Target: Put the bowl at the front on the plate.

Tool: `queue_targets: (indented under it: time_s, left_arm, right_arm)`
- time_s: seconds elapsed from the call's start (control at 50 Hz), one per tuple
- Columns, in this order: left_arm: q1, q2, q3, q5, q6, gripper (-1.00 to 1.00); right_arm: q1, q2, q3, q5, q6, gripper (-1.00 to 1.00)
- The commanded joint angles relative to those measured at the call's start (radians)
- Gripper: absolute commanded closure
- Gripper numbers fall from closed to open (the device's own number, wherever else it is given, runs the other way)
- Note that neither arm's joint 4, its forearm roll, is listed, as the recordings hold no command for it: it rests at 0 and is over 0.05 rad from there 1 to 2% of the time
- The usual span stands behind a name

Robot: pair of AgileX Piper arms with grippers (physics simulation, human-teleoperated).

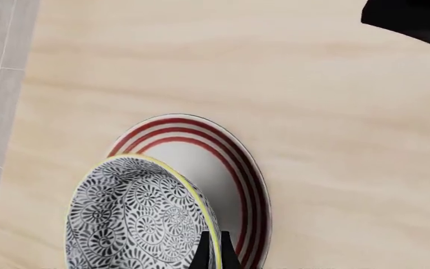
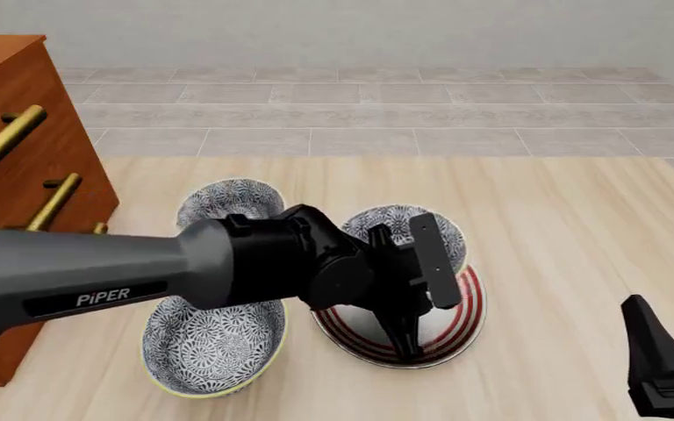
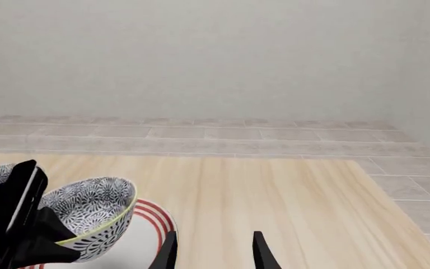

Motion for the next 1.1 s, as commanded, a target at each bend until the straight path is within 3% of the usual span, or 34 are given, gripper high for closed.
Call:
queue_targets:
  time_s: [0.02, 1.1]
  left_arm:
    - [0.010, 0.013, 0.015, -0.017, 0.010, 1.00]
    - [-0.015, 0.038, 0.043, -0.024, -0.039, 1.00]
  right_arm:
    - [-0.001, 0.000, 0.000, -0.001, 0.000, -1.00]
    - [-0.006, 0.000, 0.000, -0.006, 0.004, -1.00]
